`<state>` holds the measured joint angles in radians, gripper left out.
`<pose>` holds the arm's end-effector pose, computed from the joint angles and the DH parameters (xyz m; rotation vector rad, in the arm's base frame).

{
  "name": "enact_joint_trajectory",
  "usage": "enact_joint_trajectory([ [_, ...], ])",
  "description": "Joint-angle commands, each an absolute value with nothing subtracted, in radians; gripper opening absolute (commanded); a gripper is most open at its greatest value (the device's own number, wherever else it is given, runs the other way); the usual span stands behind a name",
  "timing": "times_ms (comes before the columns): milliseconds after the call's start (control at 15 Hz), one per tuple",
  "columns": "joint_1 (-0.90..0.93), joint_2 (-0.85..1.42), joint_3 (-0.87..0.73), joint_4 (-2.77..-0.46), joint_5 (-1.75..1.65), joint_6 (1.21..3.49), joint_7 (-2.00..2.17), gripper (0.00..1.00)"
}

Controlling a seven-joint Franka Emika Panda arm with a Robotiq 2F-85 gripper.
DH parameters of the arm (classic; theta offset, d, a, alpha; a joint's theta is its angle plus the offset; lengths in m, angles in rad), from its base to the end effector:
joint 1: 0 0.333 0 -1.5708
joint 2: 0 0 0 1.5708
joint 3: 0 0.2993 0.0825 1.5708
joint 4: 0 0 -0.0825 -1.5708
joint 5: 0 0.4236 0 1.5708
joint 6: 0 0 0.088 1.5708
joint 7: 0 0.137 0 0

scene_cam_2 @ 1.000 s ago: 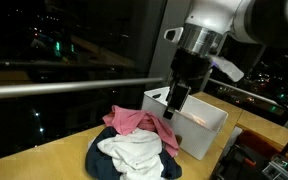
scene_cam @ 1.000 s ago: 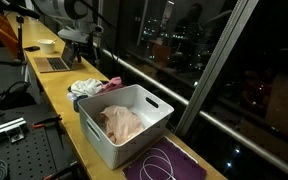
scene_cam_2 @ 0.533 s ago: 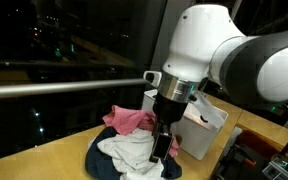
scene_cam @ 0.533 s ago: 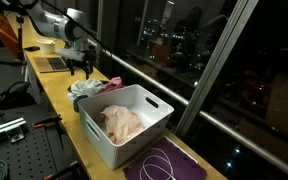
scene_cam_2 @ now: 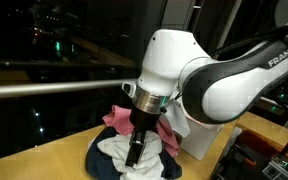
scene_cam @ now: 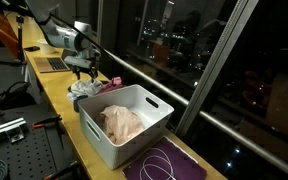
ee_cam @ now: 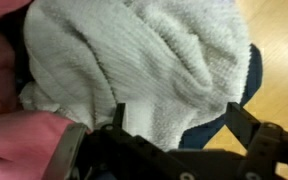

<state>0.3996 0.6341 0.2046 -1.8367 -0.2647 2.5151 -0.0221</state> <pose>0.5516 0.3777 0.1199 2.8757 1.2052 0.1168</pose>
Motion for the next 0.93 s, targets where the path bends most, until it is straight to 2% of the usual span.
enact_joint_trajectory([
  [0,0.393,0.747,0.176,-1.682,-0.266,2.489,-0.065,1.00],
  [600,0.387,0.901,0.158,-1.589,-0.248,2.485,-0.066,1.00],
  [667,0.384,0.909,0.157,-1.576,-0.246,2.479,-0.067,0.92],
  [733,0.379,0.909,0.155,-1.574,-0.243,2.479,-0.066,0.74],
  [867,0.374,0.904,0.155,-1.572,-0.239,2.472,-0.065,0.59],
])
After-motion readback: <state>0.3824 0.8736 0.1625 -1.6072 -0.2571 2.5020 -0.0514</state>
